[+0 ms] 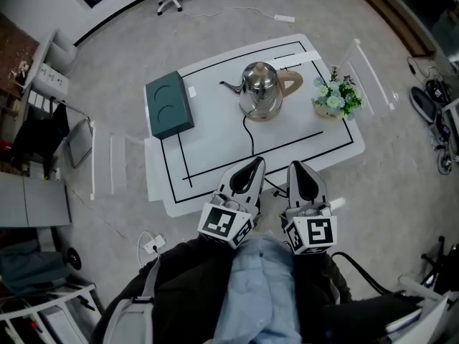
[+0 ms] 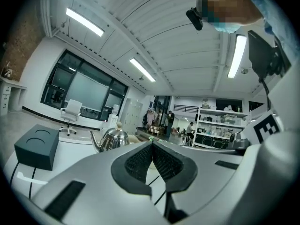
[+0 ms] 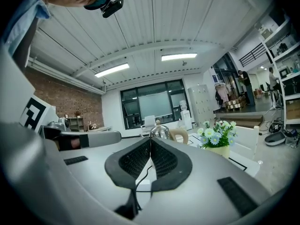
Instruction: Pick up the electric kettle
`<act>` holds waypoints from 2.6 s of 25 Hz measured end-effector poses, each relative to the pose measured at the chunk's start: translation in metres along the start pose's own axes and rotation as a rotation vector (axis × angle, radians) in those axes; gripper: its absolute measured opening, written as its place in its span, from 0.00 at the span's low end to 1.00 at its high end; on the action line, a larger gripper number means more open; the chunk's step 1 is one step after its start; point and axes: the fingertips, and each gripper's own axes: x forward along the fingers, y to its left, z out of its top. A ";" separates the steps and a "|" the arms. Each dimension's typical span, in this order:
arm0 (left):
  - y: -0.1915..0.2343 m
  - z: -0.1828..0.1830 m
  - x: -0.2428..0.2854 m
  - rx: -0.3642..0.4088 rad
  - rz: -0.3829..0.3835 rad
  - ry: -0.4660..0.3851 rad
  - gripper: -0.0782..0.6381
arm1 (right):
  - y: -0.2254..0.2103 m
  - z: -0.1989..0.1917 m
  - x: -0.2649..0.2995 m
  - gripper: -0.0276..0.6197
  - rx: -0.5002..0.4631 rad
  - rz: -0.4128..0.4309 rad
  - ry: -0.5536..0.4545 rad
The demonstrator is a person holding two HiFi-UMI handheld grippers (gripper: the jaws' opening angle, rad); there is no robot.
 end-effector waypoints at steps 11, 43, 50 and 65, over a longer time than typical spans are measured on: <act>0.050 0.042 0.034 0.011 -0.002 -0.098 0.12 | 0.006 0.037 0.063 0.07 -0.069 0.013 -0.055; 0.132 -0.015 0.117 -0.106 0.286 0.010 0.12 | -0.081 -0.011 0.184 0.07 0.007 0.132 0.121; 0.155 -0.039 0.120 -0.132 0.349 0.011 0.12 | -0.105 -0.044 0.203 0.07 0.019 0.106 0.196; 0.180 -0.056 0.111 -0.196 0.423 -0.056 0.34 | -0.124 -0.071 0.217 0.34 0.042 0.072 0.239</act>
